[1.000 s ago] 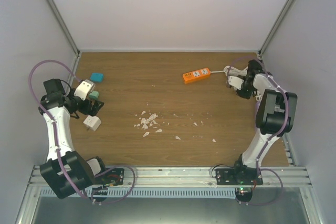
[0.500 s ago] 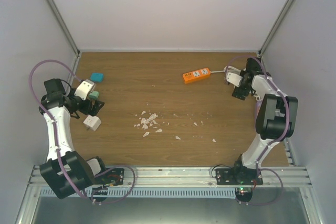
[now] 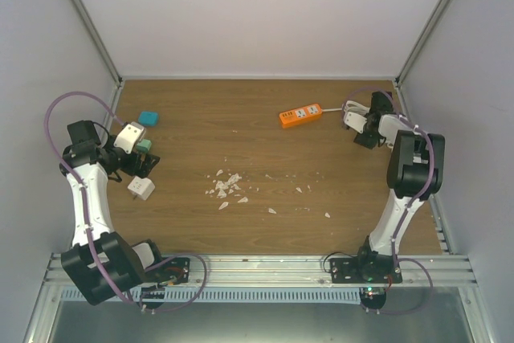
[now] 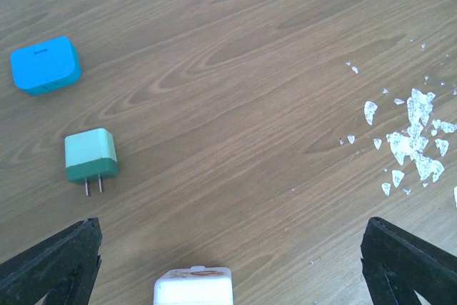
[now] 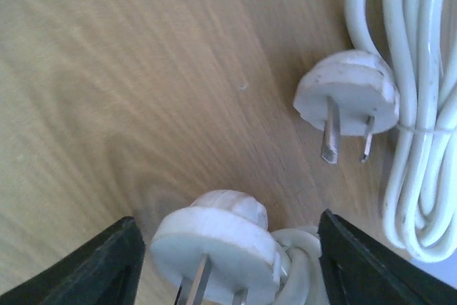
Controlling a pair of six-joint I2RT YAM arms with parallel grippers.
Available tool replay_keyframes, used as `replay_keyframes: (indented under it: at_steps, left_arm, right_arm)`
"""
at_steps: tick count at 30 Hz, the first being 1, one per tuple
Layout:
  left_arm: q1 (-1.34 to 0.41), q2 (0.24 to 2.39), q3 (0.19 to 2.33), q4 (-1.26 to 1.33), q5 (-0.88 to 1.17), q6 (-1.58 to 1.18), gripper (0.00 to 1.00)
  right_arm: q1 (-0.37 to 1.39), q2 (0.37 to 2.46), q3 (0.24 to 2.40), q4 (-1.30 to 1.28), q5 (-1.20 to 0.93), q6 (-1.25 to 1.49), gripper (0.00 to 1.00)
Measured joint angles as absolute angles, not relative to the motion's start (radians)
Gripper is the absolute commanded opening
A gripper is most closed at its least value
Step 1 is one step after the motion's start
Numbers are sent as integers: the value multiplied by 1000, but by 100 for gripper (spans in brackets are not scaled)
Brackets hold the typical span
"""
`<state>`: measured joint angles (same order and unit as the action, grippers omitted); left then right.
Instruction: Pull the plug off the socket
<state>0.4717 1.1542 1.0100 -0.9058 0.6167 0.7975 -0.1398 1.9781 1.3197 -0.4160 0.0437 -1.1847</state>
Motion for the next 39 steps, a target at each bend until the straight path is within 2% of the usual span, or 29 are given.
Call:
replay_keyframes:
  at_steps: [4,10,20,39]
  left_arm:
    - [472,1139,1008,-905,616,803,99]
    - [472,1119,995,-904,614,803,99]
    - [472,1118,995,-883,602,785,99]
    - [472,1066,991,-841,611,722,99]
  right_arm:
    - [-139,1984,1320,-395,52,-1174,48]
    - [-125,1958,1297,-397,44,-1171,35]
    - [-27,1799,1161,-472,-4,-1167,28]
    - [333,1642,1040,-626,-170,-968,27]
